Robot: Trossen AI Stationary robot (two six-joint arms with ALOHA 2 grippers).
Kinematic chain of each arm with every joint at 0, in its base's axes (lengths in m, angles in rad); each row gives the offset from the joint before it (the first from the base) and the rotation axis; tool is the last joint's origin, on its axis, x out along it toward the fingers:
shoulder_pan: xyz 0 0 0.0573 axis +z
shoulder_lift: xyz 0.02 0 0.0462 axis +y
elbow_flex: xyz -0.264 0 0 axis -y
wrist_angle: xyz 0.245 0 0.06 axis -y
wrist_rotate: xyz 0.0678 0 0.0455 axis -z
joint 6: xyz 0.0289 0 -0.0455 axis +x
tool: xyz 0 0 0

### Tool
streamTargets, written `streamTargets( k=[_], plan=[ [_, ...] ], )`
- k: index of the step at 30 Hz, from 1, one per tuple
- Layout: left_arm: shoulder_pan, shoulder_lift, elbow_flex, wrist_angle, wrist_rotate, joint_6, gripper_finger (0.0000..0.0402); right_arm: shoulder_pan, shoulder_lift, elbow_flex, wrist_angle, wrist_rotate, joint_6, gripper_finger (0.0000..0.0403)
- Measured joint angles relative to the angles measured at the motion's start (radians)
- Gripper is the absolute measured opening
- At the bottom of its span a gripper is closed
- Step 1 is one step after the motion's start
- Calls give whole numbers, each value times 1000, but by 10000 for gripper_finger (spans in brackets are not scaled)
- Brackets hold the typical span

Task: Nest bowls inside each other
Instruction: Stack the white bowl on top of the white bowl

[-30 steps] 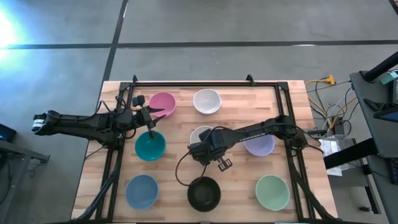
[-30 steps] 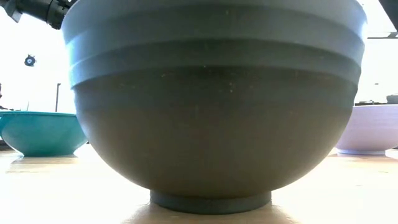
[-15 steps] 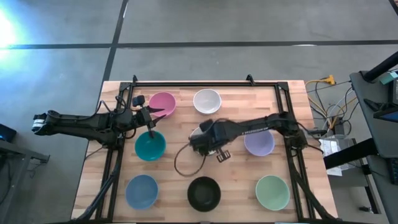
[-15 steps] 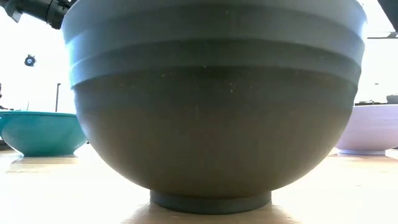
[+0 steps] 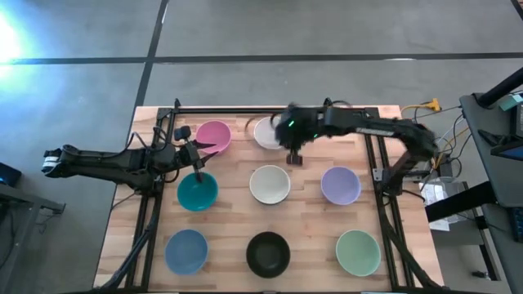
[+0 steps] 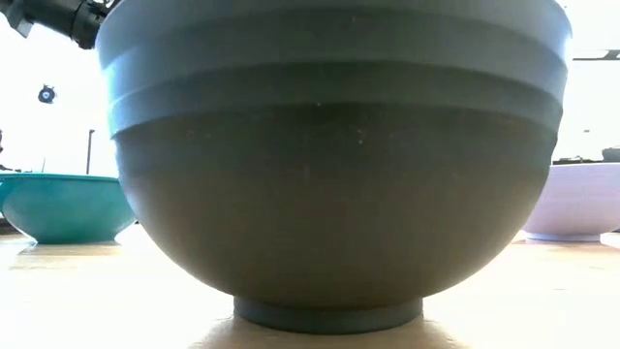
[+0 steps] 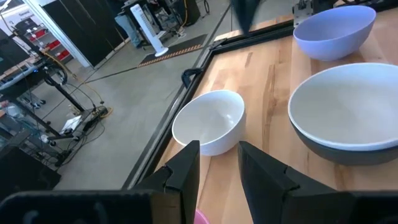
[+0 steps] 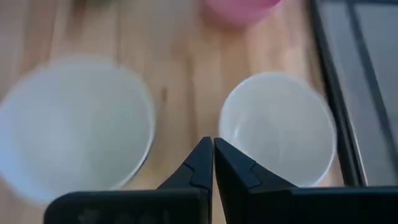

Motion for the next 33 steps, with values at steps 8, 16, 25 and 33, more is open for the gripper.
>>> streamTargets(
  k=[8,16,25,33],
  plan=[
    [0,0,-7,0,0,0,95,-212,-158,-332,444,-335,17,9],
    [1,0,-7,1,0,0,95,-248,-85,-341,397,-327,-194,48],
    [1,0,-7,1,0,0,95,-247,88,-196,231,-289,-383,135],
    [1,1,-7,0,0,0,95,-243,213,-86,100,-250,-458,148]
  ],
)
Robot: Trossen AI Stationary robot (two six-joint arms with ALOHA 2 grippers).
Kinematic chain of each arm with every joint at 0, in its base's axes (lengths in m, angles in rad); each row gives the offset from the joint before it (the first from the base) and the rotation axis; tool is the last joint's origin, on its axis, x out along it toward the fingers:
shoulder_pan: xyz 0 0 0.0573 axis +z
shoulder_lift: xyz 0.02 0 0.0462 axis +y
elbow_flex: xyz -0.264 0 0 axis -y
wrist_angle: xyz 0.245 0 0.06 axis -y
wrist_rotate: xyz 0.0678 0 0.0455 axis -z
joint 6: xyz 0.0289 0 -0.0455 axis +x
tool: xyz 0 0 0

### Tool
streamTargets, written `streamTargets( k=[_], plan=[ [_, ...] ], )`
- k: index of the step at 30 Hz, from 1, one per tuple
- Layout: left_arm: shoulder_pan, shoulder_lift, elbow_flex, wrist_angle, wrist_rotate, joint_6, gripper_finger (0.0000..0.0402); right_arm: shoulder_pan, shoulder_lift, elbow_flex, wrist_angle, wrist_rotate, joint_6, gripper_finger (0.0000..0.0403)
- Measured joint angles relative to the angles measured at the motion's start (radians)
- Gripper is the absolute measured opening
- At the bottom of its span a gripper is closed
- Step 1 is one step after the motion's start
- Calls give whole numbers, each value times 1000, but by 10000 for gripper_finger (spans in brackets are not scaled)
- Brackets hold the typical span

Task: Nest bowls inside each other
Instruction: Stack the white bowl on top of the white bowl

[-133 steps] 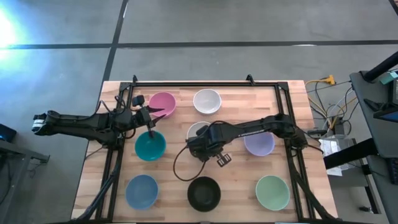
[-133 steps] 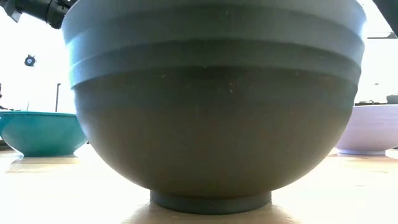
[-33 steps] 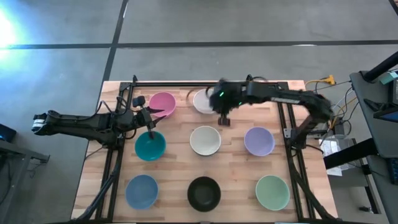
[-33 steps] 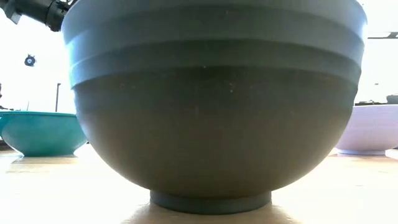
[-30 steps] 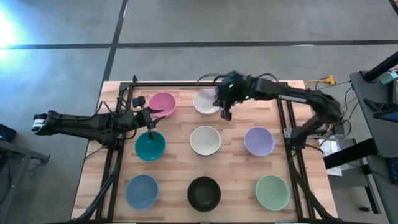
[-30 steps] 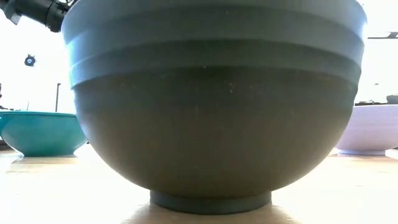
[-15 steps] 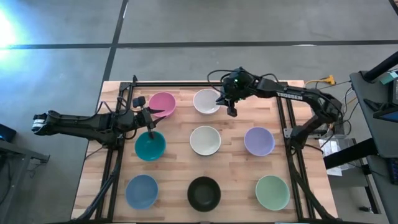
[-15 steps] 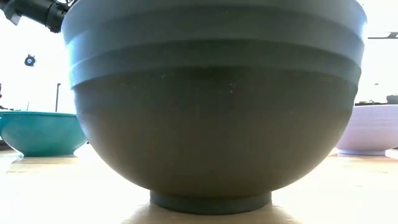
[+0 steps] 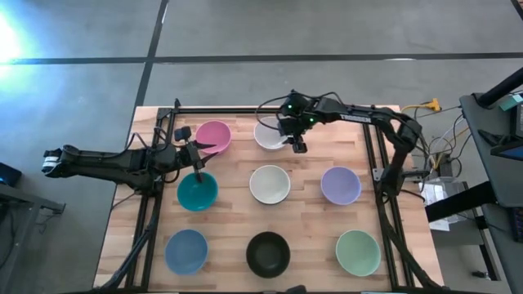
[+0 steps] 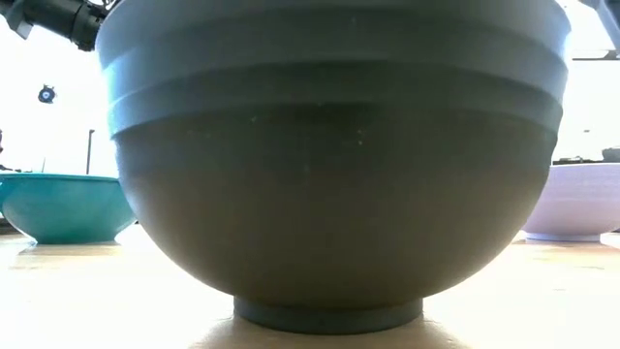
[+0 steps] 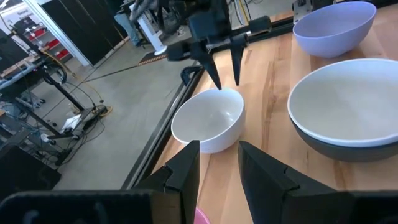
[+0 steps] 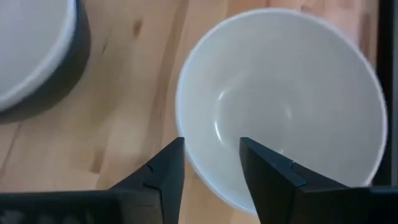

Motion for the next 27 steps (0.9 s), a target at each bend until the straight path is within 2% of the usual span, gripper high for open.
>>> streamTargets(
  k=[7,12,16,20,27],
  plan=[
    [0,0,-1,-10,0,-1,95,15,69,21,-30,17,-66,136],
    [0,0,-2,-9,0,-1,95,27,110,22,-29,136,-69,125],
    [0,0,-2,-9,0,-1,95,31,117,22,-32,162,-67,86],
    [0,0,-2,-9,0,-1,95,40,91,22,-43,163,-64,21],
    [0,0,-2,-9,0,-2,95,89,-13,47,-161,263,-10,10]
  ],
)
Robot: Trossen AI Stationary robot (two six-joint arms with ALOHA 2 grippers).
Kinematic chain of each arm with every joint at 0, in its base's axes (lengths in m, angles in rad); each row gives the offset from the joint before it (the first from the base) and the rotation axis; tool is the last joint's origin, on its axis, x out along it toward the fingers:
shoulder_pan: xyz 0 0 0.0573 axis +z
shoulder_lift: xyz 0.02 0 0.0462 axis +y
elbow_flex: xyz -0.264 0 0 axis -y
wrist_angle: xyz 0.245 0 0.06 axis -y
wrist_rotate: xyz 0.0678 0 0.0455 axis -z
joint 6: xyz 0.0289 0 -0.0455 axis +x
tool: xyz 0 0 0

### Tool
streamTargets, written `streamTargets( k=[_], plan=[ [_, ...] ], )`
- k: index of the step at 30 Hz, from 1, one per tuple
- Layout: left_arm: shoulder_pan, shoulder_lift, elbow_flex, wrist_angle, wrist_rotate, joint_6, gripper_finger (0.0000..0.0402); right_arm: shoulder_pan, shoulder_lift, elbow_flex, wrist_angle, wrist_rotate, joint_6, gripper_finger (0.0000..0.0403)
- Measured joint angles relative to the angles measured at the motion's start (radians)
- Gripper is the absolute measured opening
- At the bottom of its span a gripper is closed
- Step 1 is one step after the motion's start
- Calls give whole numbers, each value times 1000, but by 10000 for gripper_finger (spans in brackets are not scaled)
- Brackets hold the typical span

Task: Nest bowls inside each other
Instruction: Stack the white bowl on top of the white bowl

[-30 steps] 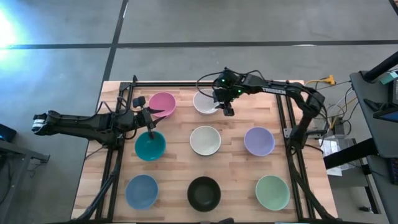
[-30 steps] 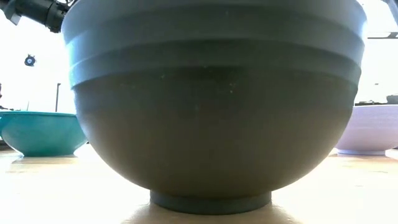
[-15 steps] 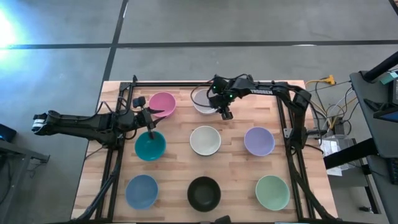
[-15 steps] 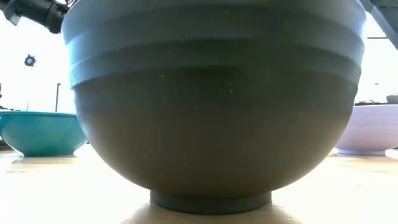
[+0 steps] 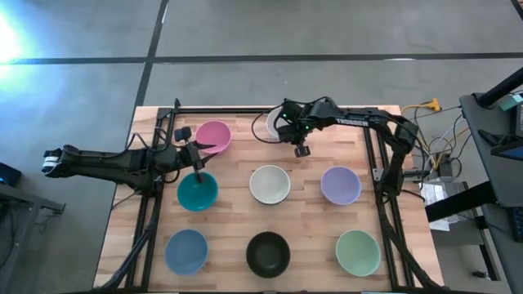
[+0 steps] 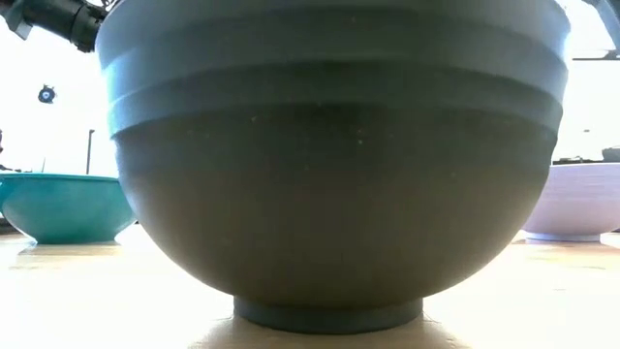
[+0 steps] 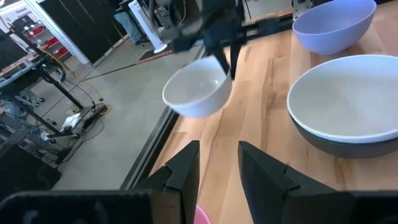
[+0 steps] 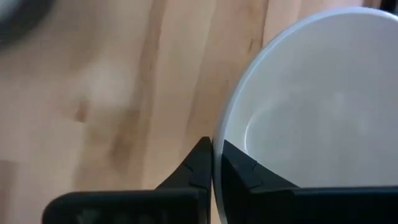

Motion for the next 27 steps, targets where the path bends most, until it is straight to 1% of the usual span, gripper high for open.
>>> streamTargets(
  k=[2,4,7,13,19,23,27],
  plan=[
    [0,0,0,0,0,0,95,24,-36,12,-30,-12,37,10],
    [-1,0,0,0,0,-2,95,56,-78,12,-54,-46,62,10],
    [-1,0,0,0,0,-4,95,120,-134,7,-48,-88,96,10],
    [-1,0,0,0,0,-23,95,285,-203,-4,-11,-86,185,9],
    [-1,0,0,1,0,-23,95,439,-214,-13,74,-90,233,9],
    [-1,-1,0,2,0,-23,95,489,-197,-13,88,-86,268,9],
    [-1,-1,0,9,0,-23,95,508,-163,-14,82,-85,275,9]
  ],
)
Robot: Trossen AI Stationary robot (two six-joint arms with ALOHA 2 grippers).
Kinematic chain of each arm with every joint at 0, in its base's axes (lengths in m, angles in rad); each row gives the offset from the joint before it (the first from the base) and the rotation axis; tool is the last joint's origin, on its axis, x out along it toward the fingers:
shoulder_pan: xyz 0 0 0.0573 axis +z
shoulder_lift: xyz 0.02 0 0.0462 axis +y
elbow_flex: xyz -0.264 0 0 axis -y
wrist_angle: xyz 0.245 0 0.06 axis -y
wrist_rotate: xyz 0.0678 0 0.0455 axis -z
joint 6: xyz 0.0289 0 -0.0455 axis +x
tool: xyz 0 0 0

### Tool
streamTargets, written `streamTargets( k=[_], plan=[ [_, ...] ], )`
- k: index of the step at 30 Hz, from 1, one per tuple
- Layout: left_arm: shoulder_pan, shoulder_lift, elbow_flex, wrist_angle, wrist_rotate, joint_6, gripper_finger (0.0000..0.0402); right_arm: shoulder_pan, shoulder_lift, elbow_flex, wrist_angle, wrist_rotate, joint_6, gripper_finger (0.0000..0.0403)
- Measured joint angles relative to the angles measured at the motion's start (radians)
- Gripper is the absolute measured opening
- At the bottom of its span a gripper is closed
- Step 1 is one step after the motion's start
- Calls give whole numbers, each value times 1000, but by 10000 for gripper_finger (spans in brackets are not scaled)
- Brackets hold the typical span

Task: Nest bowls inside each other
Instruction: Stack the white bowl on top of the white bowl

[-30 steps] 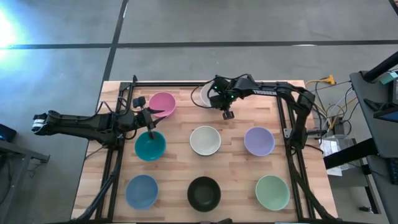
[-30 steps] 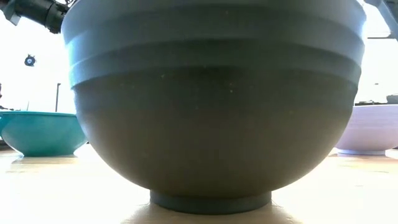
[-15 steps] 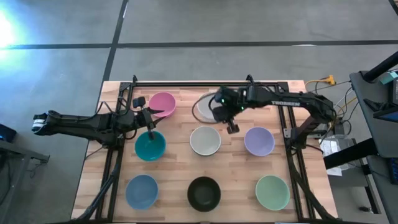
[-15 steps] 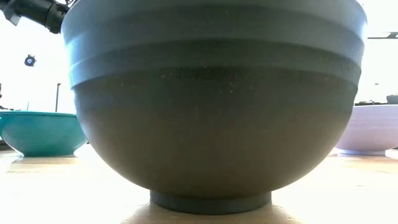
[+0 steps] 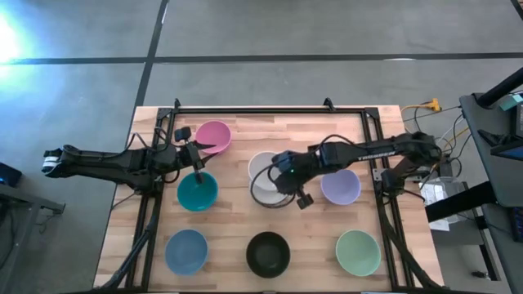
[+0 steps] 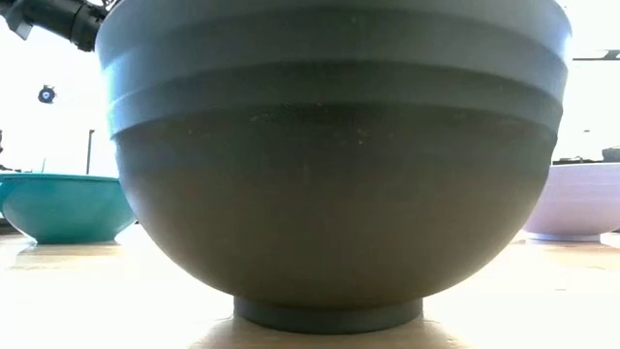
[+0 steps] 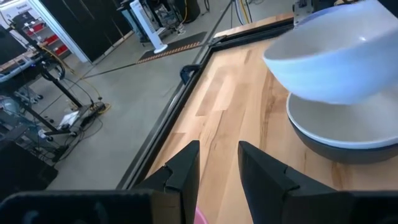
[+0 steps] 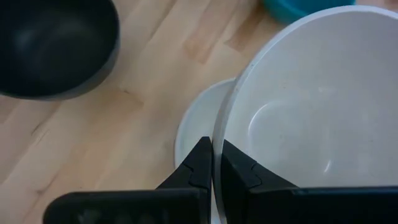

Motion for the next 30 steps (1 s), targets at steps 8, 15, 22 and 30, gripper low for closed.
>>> streamTargets(
  k=[8,15,22,30],
  plan=[
    [0,0,0,0,0,0,95,15,57,1,-9,9,-17,9],
    [1,0,0,1,0,0,95,50,96,2,-33,23,-38,9],
    [1,0,-1,2,0,0,95,78,135,9,-61,90,-59,9],
    [0,0,-1,1,0,0,95,78,182,87,-110,88,-61,18]
  ],
)
